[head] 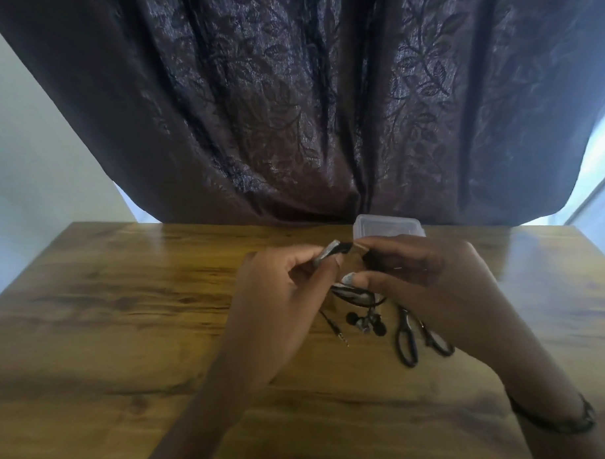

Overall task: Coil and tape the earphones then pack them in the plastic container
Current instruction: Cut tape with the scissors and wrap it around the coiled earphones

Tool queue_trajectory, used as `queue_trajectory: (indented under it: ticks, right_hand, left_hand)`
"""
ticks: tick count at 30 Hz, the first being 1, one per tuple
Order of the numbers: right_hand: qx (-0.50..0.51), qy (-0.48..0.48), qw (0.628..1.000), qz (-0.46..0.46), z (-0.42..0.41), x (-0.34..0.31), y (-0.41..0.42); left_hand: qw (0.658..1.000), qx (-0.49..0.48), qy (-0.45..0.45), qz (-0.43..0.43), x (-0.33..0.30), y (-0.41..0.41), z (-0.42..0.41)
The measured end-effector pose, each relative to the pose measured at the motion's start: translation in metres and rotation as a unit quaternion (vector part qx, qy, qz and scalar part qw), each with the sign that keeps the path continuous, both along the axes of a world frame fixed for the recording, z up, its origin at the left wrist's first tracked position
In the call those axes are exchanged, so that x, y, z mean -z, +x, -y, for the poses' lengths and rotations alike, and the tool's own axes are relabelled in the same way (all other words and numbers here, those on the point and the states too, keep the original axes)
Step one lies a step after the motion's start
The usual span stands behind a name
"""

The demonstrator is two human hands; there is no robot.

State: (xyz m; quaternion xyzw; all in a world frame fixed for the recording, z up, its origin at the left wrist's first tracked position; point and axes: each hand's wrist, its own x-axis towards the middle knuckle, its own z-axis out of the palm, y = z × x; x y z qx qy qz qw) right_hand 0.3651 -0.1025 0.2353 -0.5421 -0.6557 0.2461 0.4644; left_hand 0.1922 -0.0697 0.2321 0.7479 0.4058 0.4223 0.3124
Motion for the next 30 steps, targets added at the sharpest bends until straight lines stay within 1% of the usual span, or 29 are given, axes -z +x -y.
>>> queue_trajectory:
  ticks: [1,3,5,7,9,12,14,16,18,22,23,27,30]
  right_hand:
    - [0.009,0.006,1.000,0.016,0.001,-0.001,-0.001]
    - [0.047,0.056,0.994,0.083,0.001,0.001,-0.002]
    - [0.072,0.125,0.977,0.157,-0.001,0.004,-0.004]
    - [0.084,0.179,0.959,0.203,-0.002,0.008,-0.004]
    - [0.092,0.199,0.948,0.232,-0.002,0.009,-0.005]
    - [0.102,0.199,0.932,0.286,-0.002,0.007,-0.008]
    - [0.101,0.195,0.926,0.306,-0.002,0.009,-0.011]
    - [0.099,0.189,0.927,0.307,-0.004,0.013,-0.011]
    - [0.086,0.163,0.938,0.293,-0.005,0.016,-0.010]
    - [0.020,0.107,0.979,0.175,-0.004,0.010,-0.005]
    - [0.017,0.104,0.981,0.163,-0.003,0.009,-0.005]
    - [0.049,0.122,0.971,0.198,-0.003,0.014,-0.011]
    - [0.077,0.127,0.975,0.168,-0.006,0.024,-0.015]
  left_hand:
    - [1.000,-0.005,0.009,-0.005,-0.001,-0.001,0.000]
    - [1.000,-0.014,0.018,-0.008,-0.002,-0.001,0.000]
    - [1.000,-0.016,0.017,-0.007,-0.004,0.000,0.001]
    - [1.000,-0.011,0.009,-0.007,-0.005,0.001,0.002]
    - [1.000,-0.008,0.004,-0.009,-0.005,0.001,0.003]
    - [1.000,-0.001,0.001,-0.008,-0.004,0.001,0.002]
    - [1.000,0.005,-0.011,-0.005,-0.003,0.002,0.002]
    - [1.000,0.012,-0.016,-0.001,-0.001,0.001,0.001]
    - [1.000,0.009,-0.022,-0.001,0.002,-0.001,0.001]
    - [0.999,0.010,-0.046,0.006,0.004,-0.004,0.001]
    - [0.999,0.014,-0.052,0.007,0.004,-0.004,0.001]
    - [0.997,0.032,-0.066,0.009,0.007,-0.005,0.000]
    - [0.992,0.047,-0.111,0.033,0.012,-0.006,-0.005]
